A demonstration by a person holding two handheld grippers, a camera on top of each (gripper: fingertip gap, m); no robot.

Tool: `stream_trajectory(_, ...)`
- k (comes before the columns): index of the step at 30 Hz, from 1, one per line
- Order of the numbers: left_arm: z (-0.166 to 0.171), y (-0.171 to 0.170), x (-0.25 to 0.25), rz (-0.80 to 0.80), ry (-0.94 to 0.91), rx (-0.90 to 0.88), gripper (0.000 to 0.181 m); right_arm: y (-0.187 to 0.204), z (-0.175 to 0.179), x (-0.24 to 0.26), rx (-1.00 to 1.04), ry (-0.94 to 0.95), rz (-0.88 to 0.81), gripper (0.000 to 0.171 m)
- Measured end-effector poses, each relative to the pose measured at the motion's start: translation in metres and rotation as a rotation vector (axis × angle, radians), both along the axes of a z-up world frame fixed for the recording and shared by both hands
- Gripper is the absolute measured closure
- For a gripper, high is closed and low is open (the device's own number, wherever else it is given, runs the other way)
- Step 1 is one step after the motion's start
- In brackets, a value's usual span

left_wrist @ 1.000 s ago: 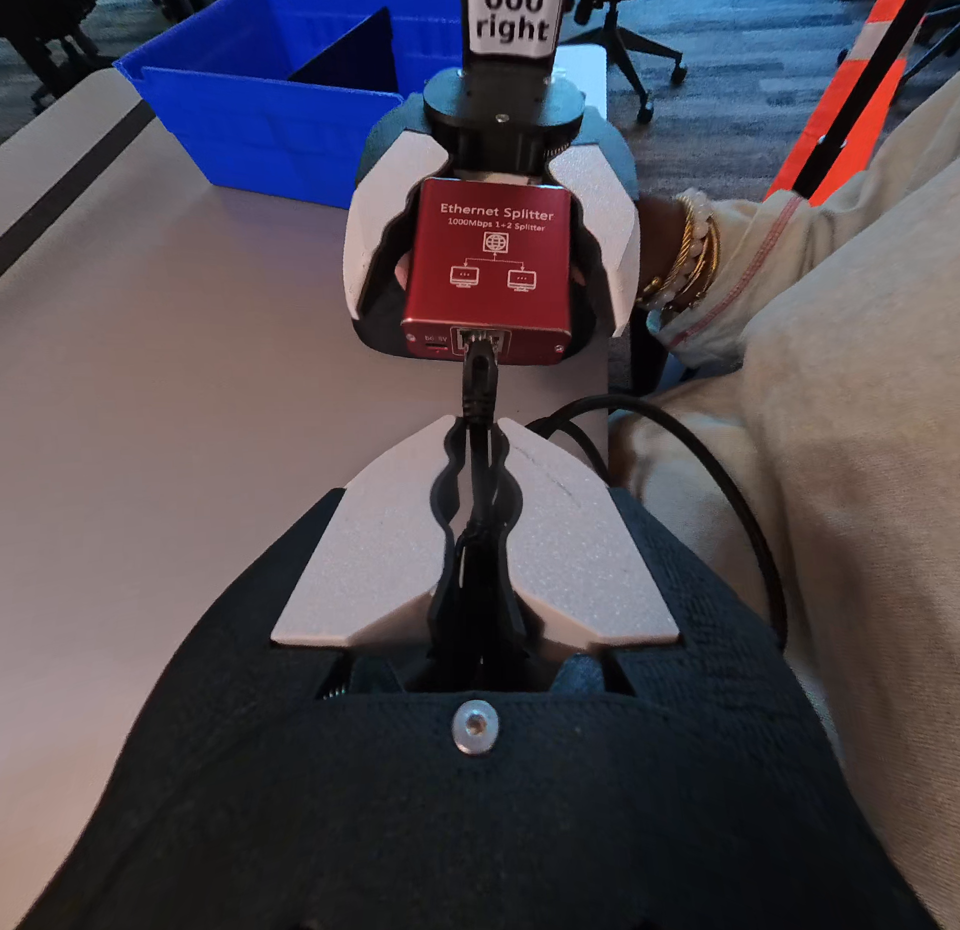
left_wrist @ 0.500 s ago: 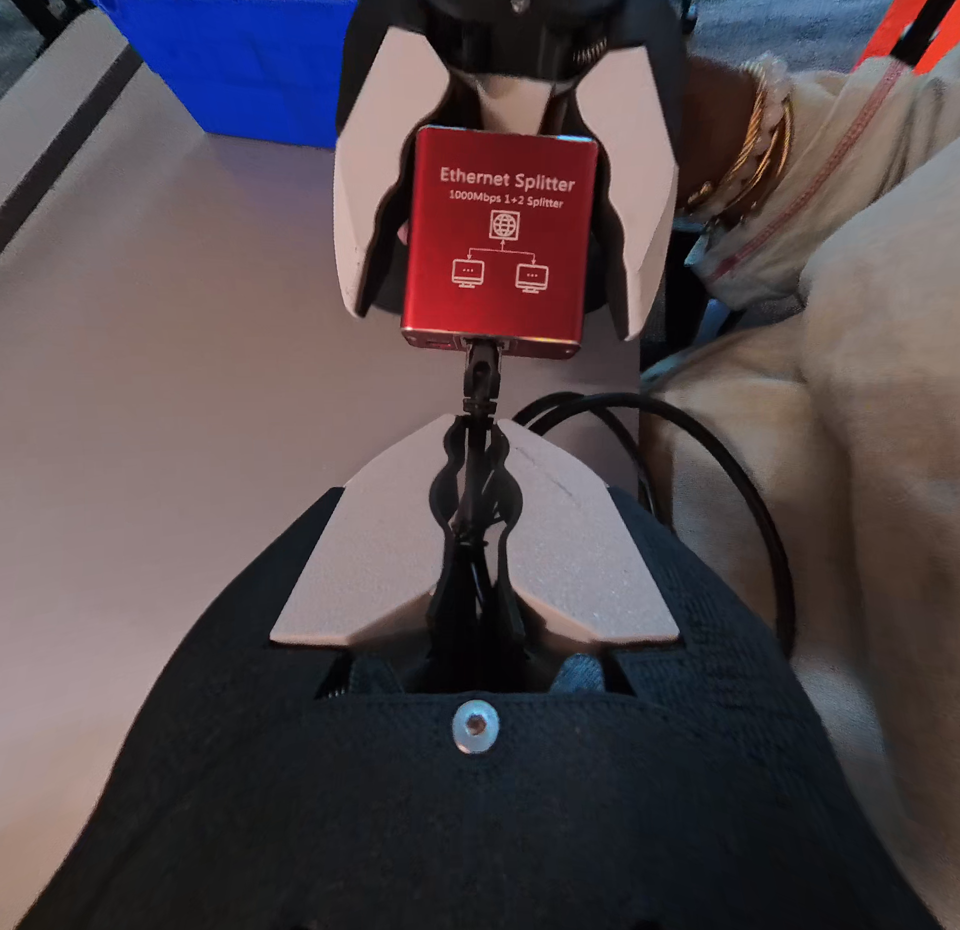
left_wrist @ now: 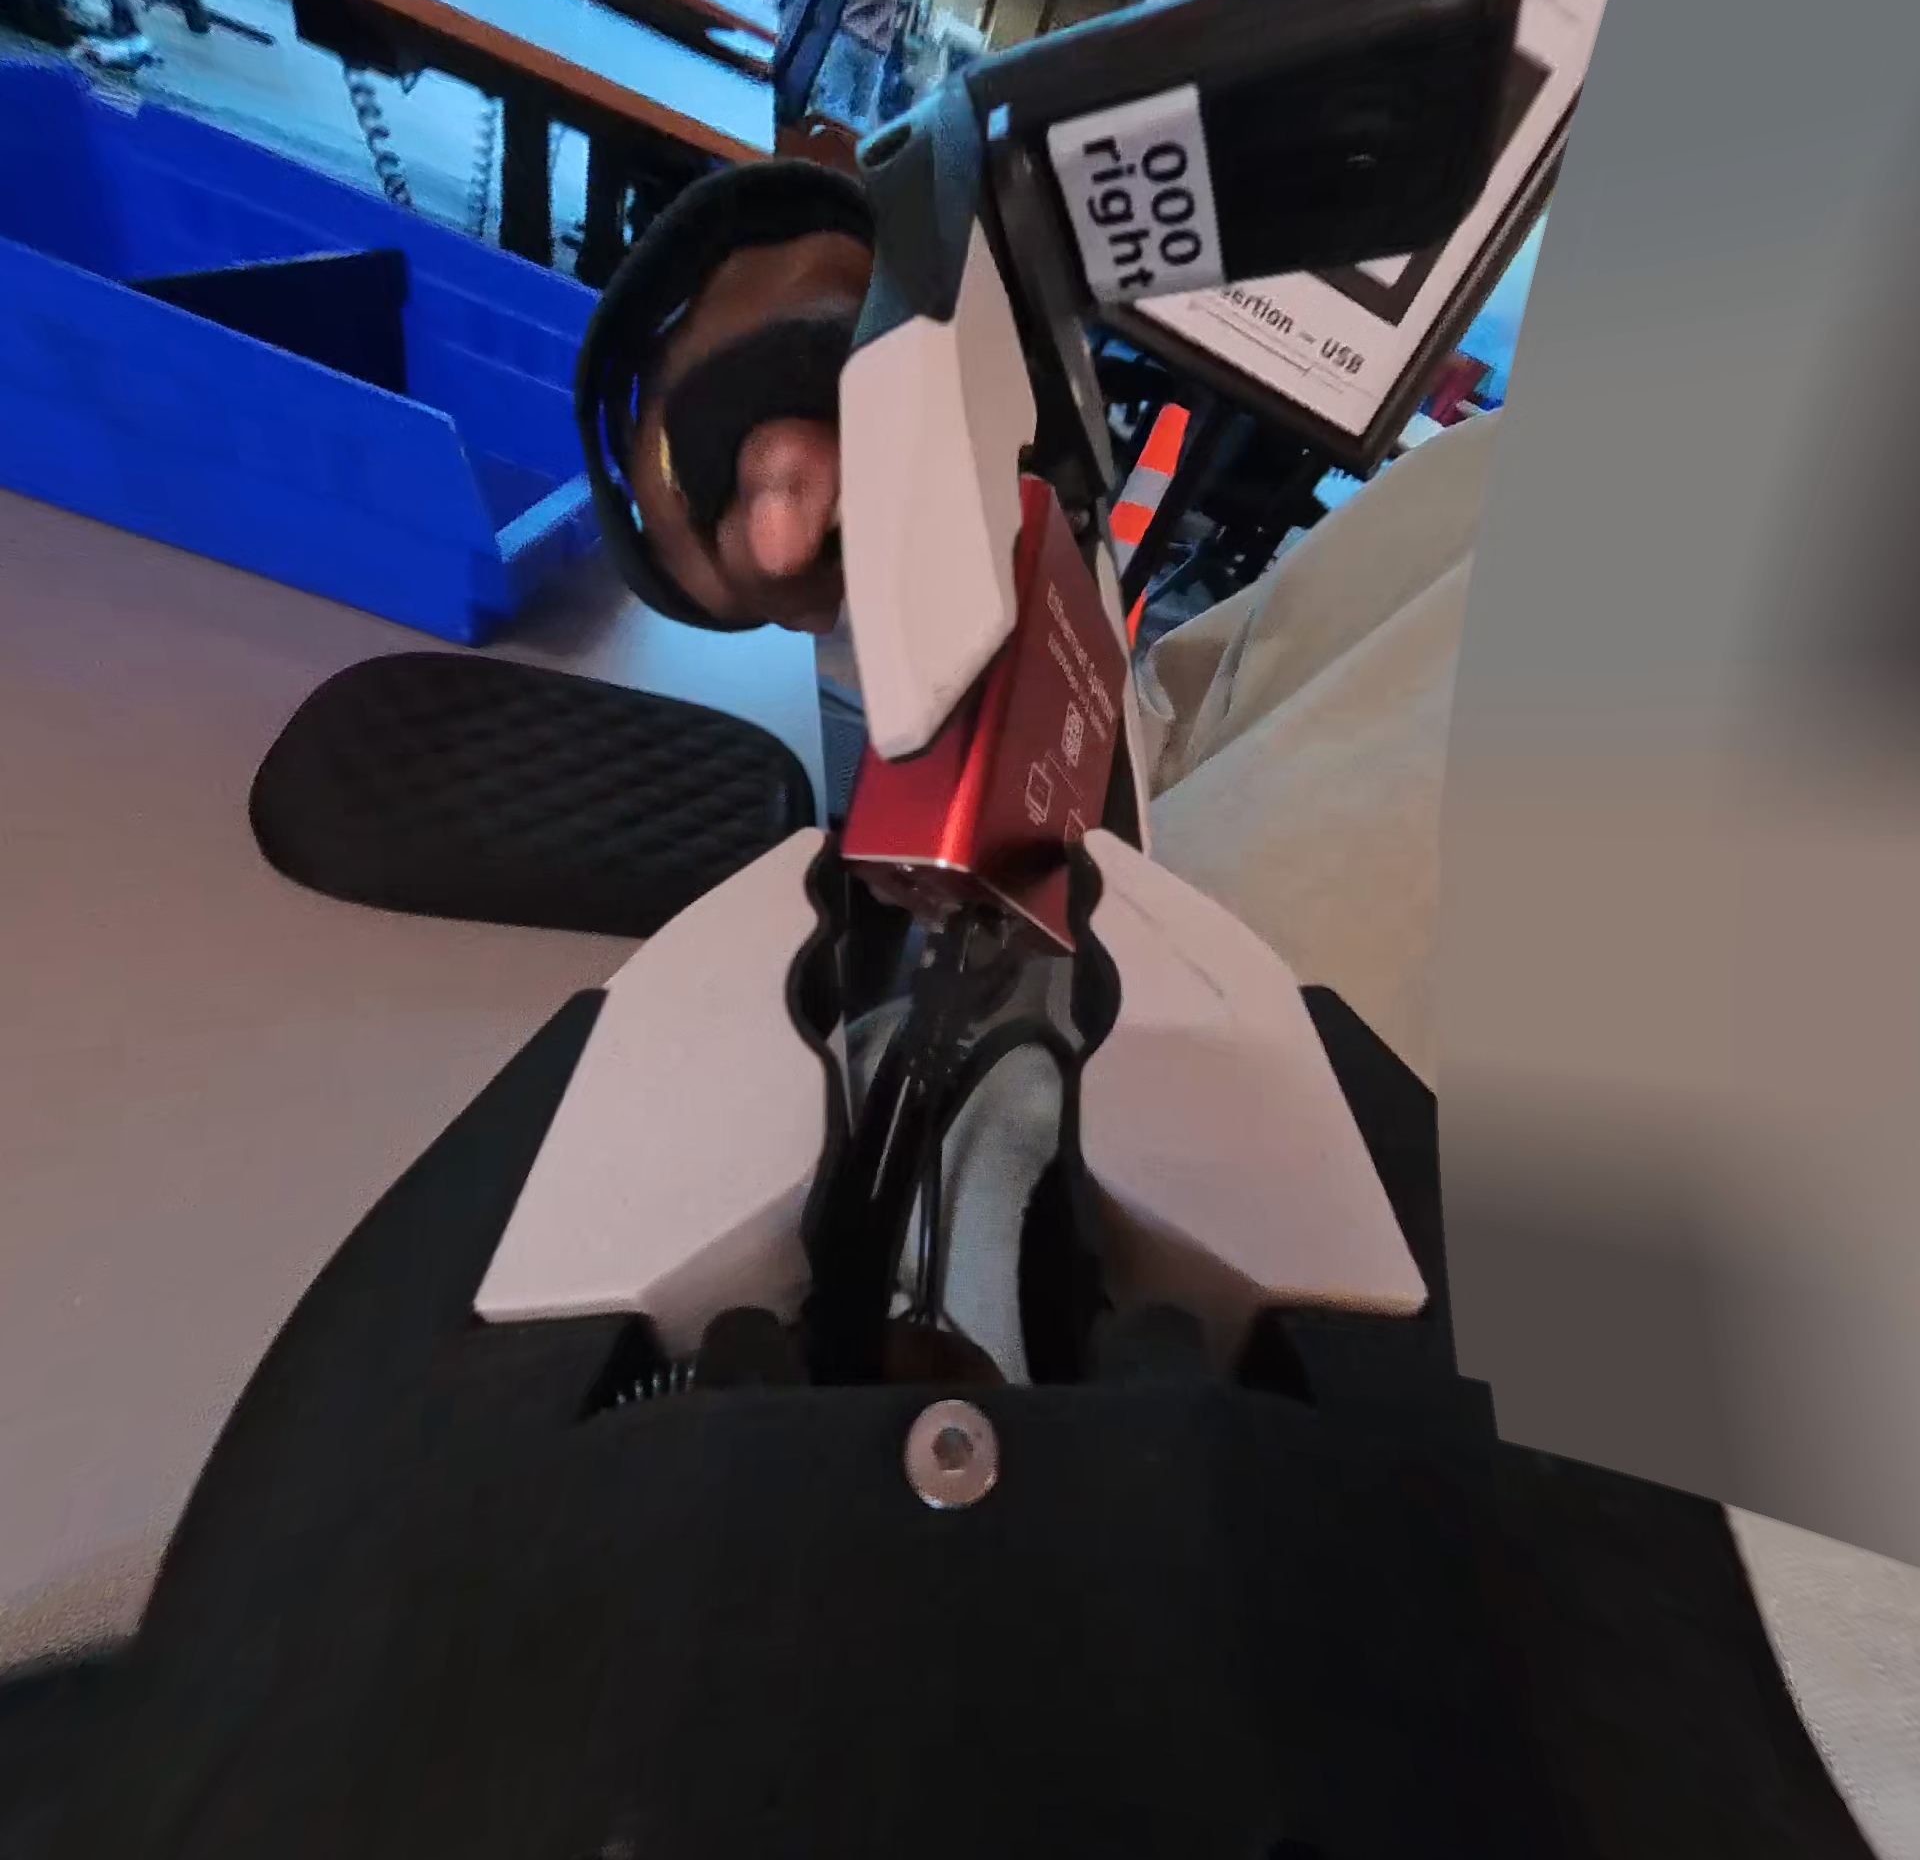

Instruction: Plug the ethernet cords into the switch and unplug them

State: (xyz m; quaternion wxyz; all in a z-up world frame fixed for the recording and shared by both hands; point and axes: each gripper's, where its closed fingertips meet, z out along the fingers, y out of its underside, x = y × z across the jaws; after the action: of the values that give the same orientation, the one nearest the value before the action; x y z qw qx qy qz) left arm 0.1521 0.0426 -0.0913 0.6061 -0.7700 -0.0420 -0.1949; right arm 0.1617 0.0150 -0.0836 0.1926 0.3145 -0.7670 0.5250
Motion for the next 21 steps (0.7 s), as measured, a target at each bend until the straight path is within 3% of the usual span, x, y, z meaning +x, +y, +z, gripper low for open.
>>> stream_trajectory(2,0.011,-0.004,-0.001,0.007,-0.024,0.081,0.143,-0.003,0.009,-0.004,-0.052,-0.006,-0.032,0.081)
stream_trajectory(5,0.037,-0.016,-0.017,0.122,0.026,0.284,0.155,-0.001,0.043,-0.035,-0.329,-0.139,-0.19,0.089)
stream_trajectory(7,0.06,-0.029,-0.04,0.291,0.111,0.448,0.155,0.008,0.065,-0.051,-0.568,-0.355,-0.235,0.092)
stream_trajectory(11,0.087,-0.053,-0.06,0.5,0.271,0.693,0.155,0.014,0.086,-0.06,-0.921,-0.804,-0.108,0.111)
stream_trajectory(16,0.081,-0.05,-0.063,0.534,0.286,0.799,0.155,0.002,0.087,-0.063,-0.952,-0.716,-0.128,0.124)
stream_trajectory(21,0.073,-0.041,-0.059,0.452,0.225,0.81,0.155,-0.001,0.085,-0.064,-0.879,-0.626,-0.161,0.13)
